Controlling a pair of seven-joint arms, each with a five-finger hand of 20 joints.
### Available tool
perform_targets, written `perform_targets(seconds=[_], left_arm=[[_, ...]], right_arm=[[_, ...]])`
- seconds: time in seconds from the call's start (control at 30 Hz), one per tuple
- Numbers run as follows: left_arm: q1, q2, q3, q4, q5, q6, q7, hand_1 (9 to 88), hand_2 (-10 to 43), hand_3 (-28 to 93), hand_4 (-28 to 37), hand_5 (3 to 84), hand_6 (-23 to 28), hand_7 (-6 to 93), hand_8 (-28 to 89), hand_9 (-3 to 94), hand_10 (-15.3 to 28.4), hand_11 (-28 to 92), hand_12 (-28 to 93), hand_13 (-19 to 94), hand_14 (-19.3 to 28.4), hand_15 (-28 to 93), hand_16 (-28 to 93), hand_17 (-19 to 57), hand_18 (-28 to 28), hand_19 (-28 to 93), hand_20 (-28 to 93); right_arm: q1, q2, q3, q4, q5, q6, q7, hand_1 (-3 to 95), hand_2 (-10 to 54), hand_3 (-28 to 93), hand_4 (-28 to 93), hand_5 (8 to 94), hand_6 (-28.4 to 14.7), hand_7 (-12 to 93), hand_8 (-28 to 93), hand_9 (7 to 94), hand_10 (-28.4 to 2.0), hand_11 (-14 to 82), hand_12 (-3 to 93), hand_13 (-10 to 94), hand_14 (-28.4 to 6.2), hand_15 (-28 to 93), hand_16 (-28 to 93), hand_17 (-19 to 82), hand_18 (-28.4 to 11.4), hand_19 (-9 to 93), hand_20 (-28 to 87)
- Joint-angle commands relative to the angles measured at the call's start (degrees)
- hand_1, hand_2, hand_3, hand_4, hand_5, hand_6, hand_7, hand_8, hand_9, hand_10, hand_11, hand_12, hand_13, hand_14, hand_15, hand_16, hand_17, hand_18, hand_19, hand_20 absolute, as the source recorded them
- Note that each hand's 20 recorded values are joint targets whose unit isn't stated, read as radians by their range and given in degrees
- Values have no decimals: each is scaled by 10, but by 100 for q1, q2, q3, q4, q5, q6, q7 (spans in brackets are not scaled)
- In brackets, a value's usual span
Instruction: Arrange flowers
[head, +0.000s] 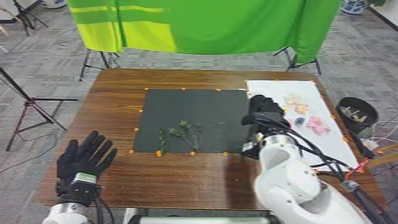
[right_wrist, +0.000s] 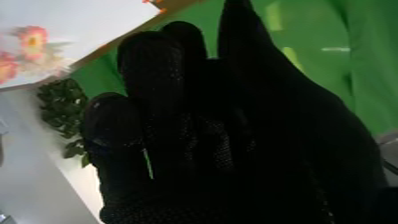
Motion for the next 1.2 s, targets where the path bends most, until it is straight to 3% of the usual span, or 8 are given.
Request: perform_targets(seconds=[0.03, 0.1, 0.13, 0.23, 0.47, 0.77, 1.2], left_arm=[[68, -23, -18, -2, 26, -5, -60, 295, 145, 700, -283, 459, 105, 138, -74, 366, 157, 283, 134, 272, 178, 480, -65, -60, 172, 434, 169], [63, -31, -34, 13, 41, -23, -51, 294, 145, 701, -283, 459, 106, 138, -74, 366, 158, 283, 134, 273, 177, 480, -65, -60, 172, 434, 169], [57, -22, -32, 13, 35, -20, -64, 294, 146, 701, -283, 459, 106, 138, -74, 366, 158, 282, 134, 273, 177, 480, -65, -60, 172, 434, 169], [52, -30, -16, 17, 35, -39, -74, 294, 146, 700, -283, 460, 106, 137, -74, 366, 158, 283, 134, 272, 177, 480, -65, -60, 172, 434, 169], [7, -41, 33, 37, 59, -48, -132, 293, 147, 701, -283, 460, 106, 138, -74, 367, 158, 283, 134, 273, 177, 480, -65, -60, 172, 434, 169], [19, -55, 51, 28, 46, -11, -143, 294, 149, 698, -283, 460, 105, 139, -75, 367, 159, 283, 133, 272, 177, 481, -65, -60, 172, 435, 169], [-11, -77, 67, 55, 64, -51, -214, 294, 152, 698, -283, 461, 106, 139, -75, 367, 159, 283, 133, 272, 178, 482, -66, -61, 173, 436, 169]], right_arm=[[-328, -53, 275, -37, -404, -1217, 654, 432, -95, 714, -205, 589, -66, 553, 111, 778, -181, 247, 223, 720, -147, 553, 253, 393, -268, 928, 273], [-388, -75, 422, -70, -36, -1482, 699, 383, -95, 745, -201, 621, -85, 389, -33, 776, -194, 228, 204, 720, -153, 540, 244, 390, -272, 930, 274], [-429, -83, 478, -90, 151, -1543, 728, 384, -91, 746, -198, 625, -93, 260, -80, 777, -199, 221, 200, 721, -156, 534, 241, 389, -274, 932, 277], [-483, -103, 451, -49, 159, -1659, 666, 399, -57, 750, -205, 618, -79, 174, -95, 774, -201, 222, 202, 709, -164, 543, 245, 380, -276, 932, 280], [-421, -295, 388, 128, 594, -1925, 444, 429, -38, 774, -218, 612, -74, 163, -92, 745, -194, 180, 179, 698, -158, 498, 219, 367, -266, 915, 268], [-323, -339, 227, 359, 552, -1716, 150, 449, -33, 790, -243, 596, -66, 186, -101, 670, -185, 142, 156, 665, -152, 463, 205, 346, -251, 898, 268], [-557, -244, 371, 281, 745, -1415, -1078, 467, -33, 808, -274, 586, -47, 227, -100, 639, -159, 145, 153, 633, -134, 467, 196, 304, -225, 841, 276]])
